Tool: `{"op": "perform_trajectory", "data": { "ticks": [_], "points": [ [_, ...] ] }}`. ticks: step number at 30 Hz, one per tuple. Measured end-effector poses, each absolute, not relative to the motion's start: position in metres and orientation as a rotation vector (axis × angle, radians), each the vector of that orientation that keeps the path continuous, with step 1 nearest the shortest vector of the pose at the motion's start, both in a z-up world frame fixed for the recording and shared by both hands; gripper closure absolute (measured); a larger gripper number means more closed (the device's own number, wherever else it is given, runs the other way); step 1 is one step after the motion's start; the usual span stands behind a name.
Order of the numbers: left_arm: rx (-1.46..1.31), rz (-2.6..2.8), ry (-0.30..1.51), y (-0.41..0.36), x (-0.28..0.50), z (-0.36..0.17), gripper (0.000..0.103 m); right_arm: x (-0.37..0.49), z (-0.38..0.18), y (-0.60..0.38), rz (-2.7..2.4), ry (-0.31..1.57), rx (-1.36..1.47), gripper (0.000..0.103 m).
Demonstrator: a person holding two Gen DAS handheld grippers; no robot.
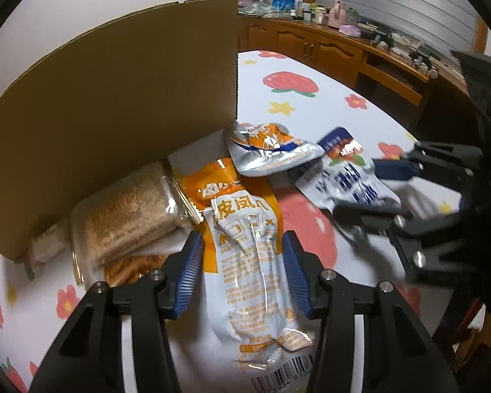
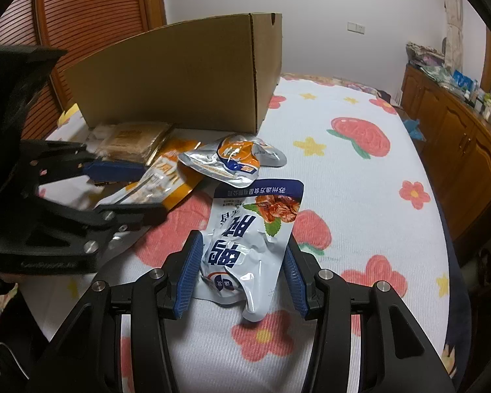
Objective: Organize snacks
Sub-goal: 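Grasp the orange-white long pouch with the left tool while the right tool grasps the white-blue pouch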
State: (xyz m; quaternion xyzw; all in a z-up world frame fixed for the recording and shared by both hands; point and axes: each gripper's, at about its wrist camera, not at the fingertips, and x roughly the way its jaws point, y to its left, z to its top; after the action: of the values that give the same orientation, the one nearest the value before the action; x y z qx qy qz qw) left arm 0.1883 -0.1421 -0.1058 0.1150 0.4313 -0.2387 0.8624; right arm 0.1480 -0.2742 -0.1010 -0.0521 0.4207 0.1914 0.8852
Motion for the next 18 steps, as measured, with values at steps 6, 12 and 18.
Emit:
{"op": "perform_trajectory", "data": {
  "ticks": [6,12,18],
  "points": [
    [0.239,-0.508,0.892,-0.136,0.173,-0.105,0.062,0.148,-0.101,-0.274,0.398,0.875,-0.108,0.054],
    [0.214,-0.509,0.873,-0.133,0.163,-0.105,0.064,0.148,-0.101,-0.274,0.399,0.875,-0.107,0.054],
    [0.163,-0.534,0.865,-0.126,0.150,-0.102,0.063,0.148,-0.101,-0.274,0.398,0.875,-0.108,0.054]
  ]
}}
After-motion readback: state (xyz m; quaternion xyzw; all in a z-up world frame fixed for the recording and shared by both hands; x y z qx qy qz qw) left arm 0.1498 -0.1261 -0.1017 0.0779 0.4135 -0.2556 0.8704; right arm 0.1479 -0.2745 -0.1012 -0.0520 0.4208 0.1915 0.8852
